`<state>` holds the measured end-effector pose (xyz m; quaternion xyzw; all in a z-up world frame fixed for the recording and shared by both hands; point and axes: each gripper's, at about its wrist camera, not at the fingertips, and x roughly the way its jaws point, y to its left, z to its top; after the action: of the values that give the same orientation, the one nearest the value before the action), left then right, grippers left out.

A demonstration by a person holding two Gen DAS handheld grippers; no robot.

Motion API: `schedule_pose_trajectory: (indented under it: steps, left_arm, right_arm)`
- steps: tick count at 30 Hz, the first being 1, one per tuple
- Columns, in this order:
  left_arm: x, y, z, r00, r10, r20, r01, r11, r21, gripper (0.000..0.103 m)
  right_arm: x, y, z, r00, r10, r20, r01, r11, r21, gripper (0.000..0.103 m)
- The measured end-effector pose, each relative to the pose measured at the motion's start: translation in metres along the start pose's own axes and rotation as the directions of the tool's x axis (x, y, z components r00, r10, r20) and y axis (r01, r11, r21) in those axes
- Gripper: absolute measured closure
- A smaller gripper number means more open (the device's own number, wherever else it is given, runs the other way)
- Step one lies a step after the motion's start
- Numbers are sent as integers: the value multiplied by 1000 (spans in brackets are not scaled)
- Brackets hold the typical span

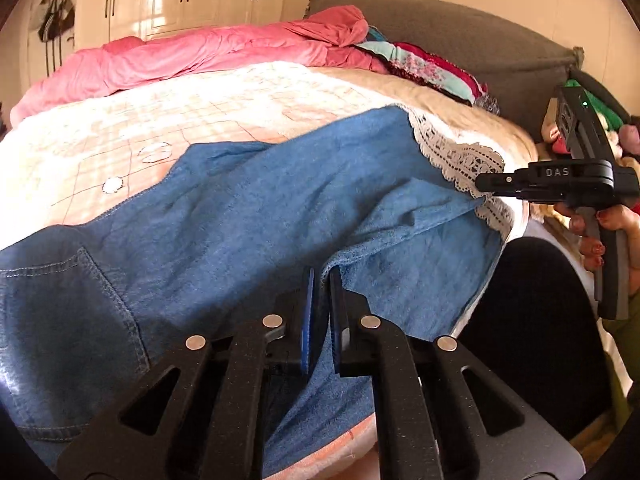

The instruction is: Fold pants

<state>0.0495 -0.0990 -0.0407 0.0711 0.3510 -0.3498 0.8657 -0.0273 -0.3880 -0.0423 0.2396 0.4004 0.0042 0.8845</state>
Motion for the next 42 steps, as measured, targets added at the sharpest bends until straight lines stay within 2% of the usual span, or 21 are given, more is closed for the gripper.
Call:
schedule_pose_trajectory:
  steps: [2, 7, 9, 10, 15, 20, 30, 33, 35, 37, 38, 40, 42]
  left_arm:
    - [1, -3, 0, 1000, 7, 1, -7, 1000, 14, 101]
    - [9, -6, 0, 1000, 25, -8, -25, 1000, 10, 101]
    - [9, -5, 0, 1000, 30, -9, -30, 1000, -1, 103]
    - [8, -5, 1, 999, 31, -7, -31, 1000, -6, 103]
    - [-13, -9, -1, 1000, 12, 20, -12, 1000, -4, 103]
    - [-34, -15, -8, 1000, 7, 26, -8, 1000, 20, 103]
    - [-12, -23, -21, 998, 9, -61, -5, 998, 55, 102]
    - [-8, -18, -26, 997, -5, -77, 7, 999, 33, 99]
    - [-8, -16, -26, 997, -18, -76, 19, 1000, 19, 99]
    - [-13, -16, -26, 997, -11, -76, 12, 1000, 20, 92]
    - [-16, -16, -27, 997, -9, -74, 11, 1000, 20, 86]
    - [-25, -13, -27, 998, -17, -62, 17, 1000, 0, 83]
    - [-39, -6, -26, 999, -17, -37, 16, 999, -36, 77]
  right_arm:
    - [-4, -5, 1, 1000, 21, 10, -21, 1000, 18, 68]
    - [-8, -17, 6, 996, 82, 37, -84, 994, 67, 67]
    - [-8, -22, 8, 992, 113, 48, -117, 989, 90, 76]
    - [-9, -24, 9, 990, 129, 57, -134, 987, 90, 88]
    - [-22, -25, 7, 986, 152, 64, -157, 985, 76, 90]
    - [-39, -25, -7, 985, 173, 20, -174, 982, 70, 90]
    - [-24, -43, -25, 995, 85, -57, -79, 992, 98, 90]
    - [-24, -50, -27, 993, 103, -57, -95, 986, 135, 91]
    - [-29, -50, -29, 995, 86, -55, -79, 989, 127, 82]
    - [-41, -49, -27, 999, 33, -29, -30, 994, 101, 74]
    - [-47, -49, -26, 1000, 13, -8, -12, 996, 90, 74]
    - [-65, -41, -22, 998, -29, 56, 28, 999, 25, 74]
    - [-72, -30, -19, 996, -27, 86, 31, 999, -42, 71]
